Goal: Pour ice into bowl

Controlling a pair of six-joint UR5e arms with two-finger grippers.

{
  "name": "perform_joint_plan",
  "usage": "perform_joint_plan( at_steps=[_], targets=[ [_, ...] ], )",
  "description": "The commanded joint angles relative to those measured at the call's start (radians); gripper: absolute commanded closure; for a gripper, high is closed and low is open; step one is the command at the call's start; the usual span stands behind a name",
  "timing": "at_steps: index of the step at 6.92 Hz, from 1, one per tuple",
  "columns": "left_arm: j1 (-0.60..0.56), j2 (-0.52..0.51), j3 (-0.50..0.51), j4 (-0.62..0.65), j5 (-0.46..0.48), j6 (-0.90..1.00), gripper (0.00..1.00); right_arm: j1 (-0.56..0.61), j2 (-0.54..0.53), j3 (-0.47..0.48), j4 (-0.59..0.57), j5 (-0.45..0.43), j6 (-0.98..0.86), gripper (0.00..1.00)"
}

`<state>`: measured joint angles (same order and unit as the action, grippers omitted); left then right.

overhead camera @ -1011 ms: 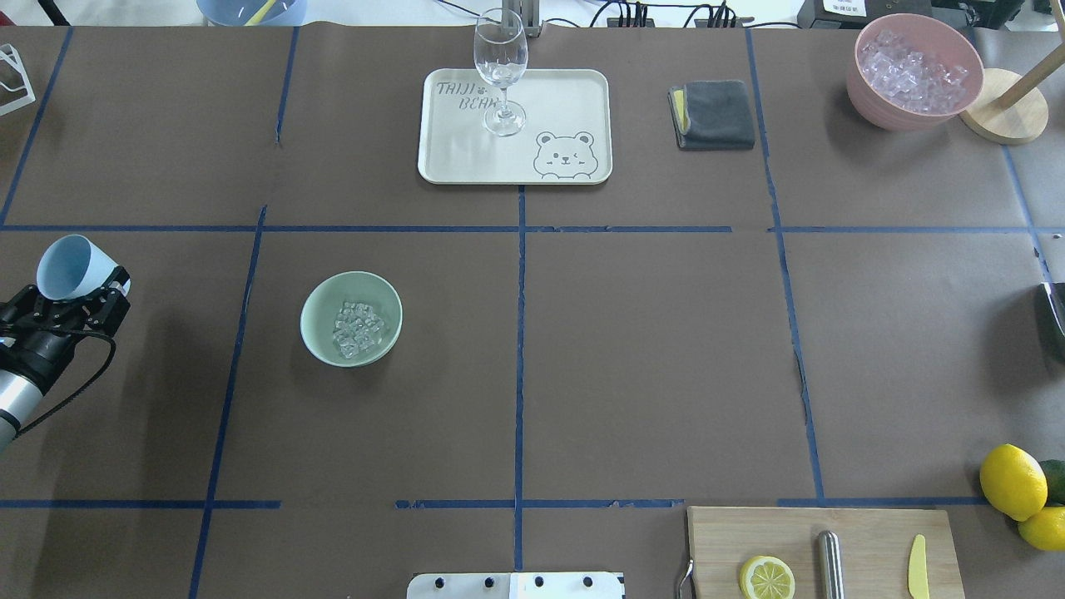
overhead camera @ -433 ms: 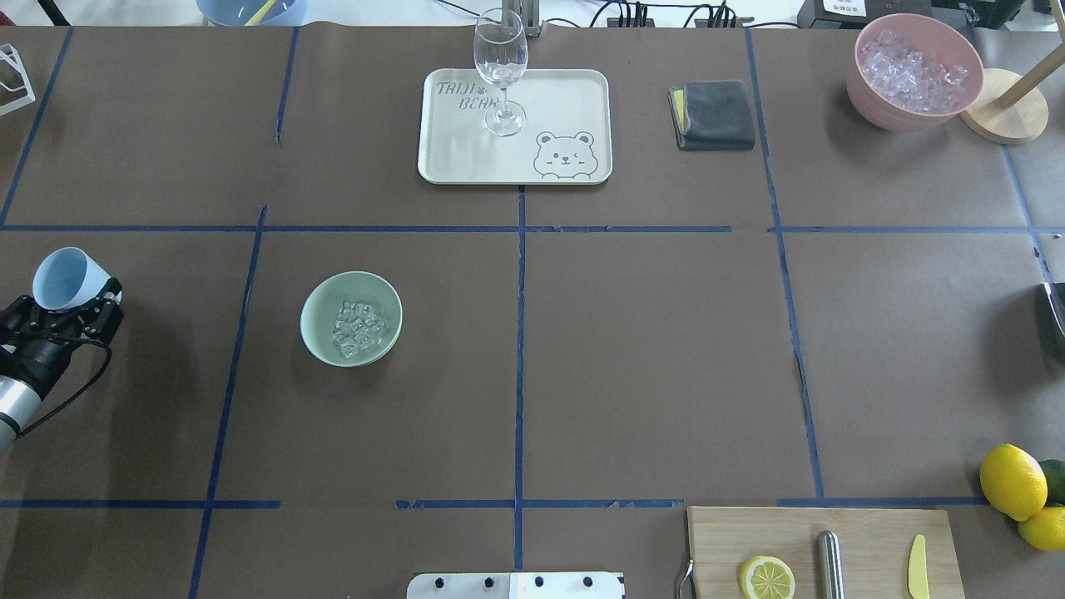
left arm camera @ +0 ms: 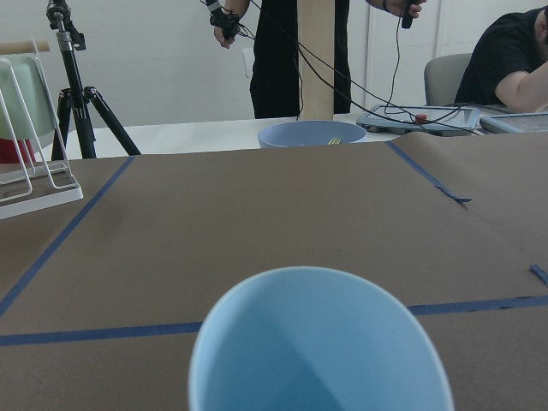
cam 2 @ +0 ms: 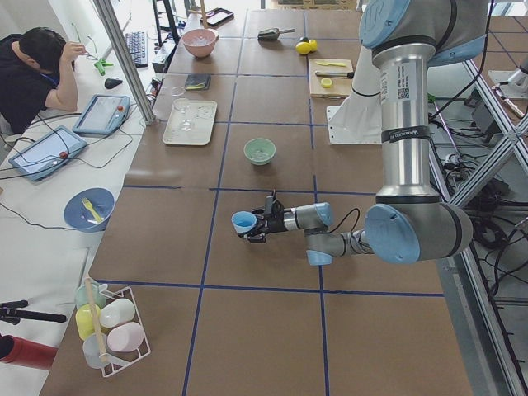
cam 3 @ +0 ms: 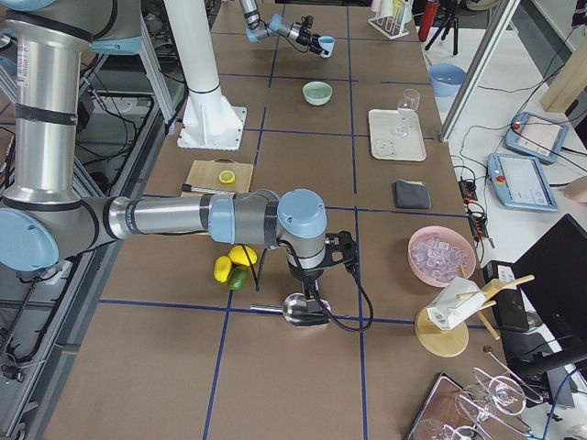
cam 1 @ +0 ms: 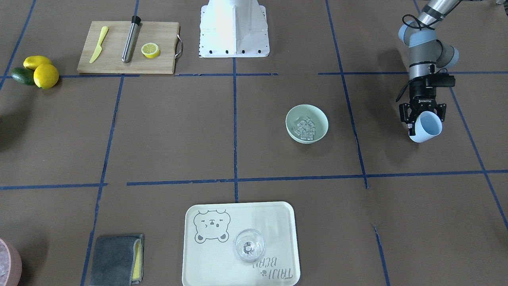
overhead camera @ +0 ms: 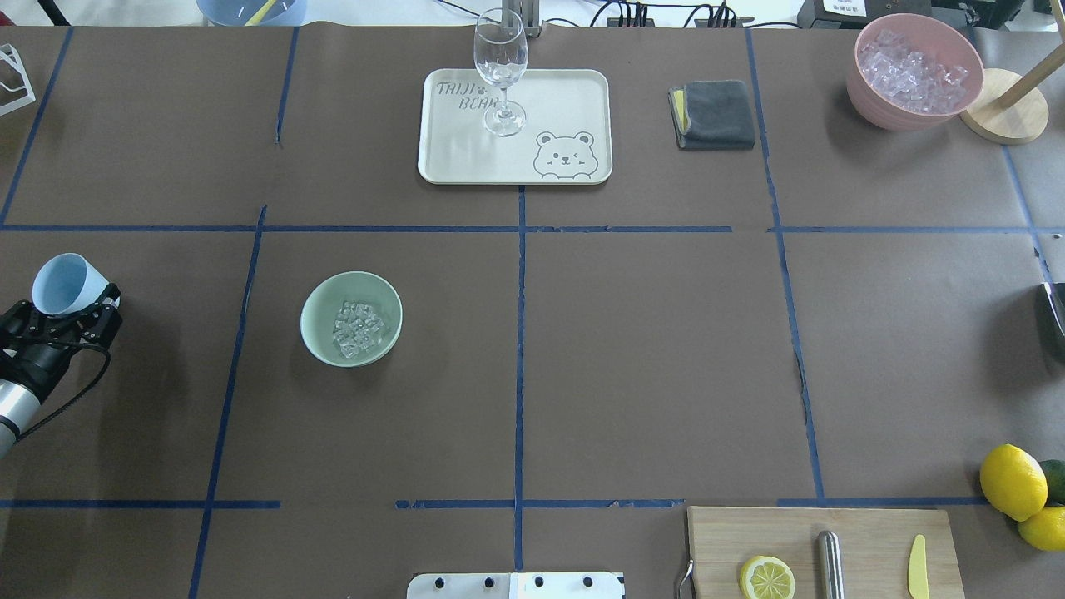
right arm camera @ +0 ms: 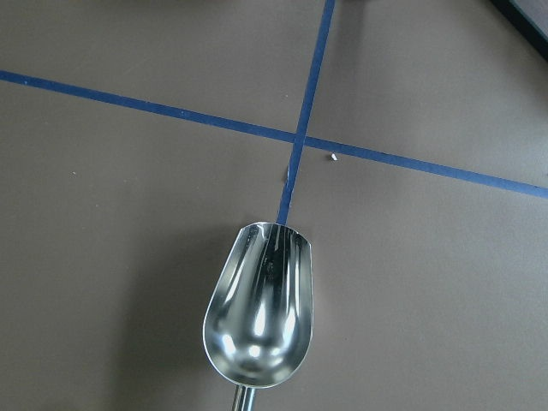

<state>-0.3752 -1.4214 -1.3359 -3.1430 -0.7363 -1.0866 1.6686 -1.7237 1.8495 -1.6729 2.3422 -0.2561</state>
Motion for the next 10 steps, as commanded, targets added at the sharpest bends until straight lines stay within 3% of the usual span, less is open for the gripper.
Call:
perform_joint_plan(
  at_steps=[1, 2, 4, 8, 10],
  targets=[
    [0.015, -0.001, 0.006, 0.000, 0.002, -0.044, 0.86, 0.002, 0.000, 0.001, -0.001, 0.000, 0.000, 0.00],
    [0.015, -0.001, 0.006, 0.000, 0.002, -0.045, 0.66, 0.002, 0.000, 0.002, -0.001, 0.000, 0.000, 0.00],
    [0.015, -0.001, 0.006, -0.002, 0.002, -0.044, 0.00, 0.002, 0.000, 0.002, -0.001, 0.000, 0.001, 0.00],
    [0.010, 0.016, -0.055, -0.019, -0.023, 0.055, 0.00, 0.002, 0.003, 0.001, 0.001, -0.001, 0.001, 0.00],
    [-0.001, 0.080, -0.156, -0.020, -0.119, 0.141, 0.00, 0.002, 0.003, 0.001, 0.001, 0.000, 0.001, 0.00]
  ],
)
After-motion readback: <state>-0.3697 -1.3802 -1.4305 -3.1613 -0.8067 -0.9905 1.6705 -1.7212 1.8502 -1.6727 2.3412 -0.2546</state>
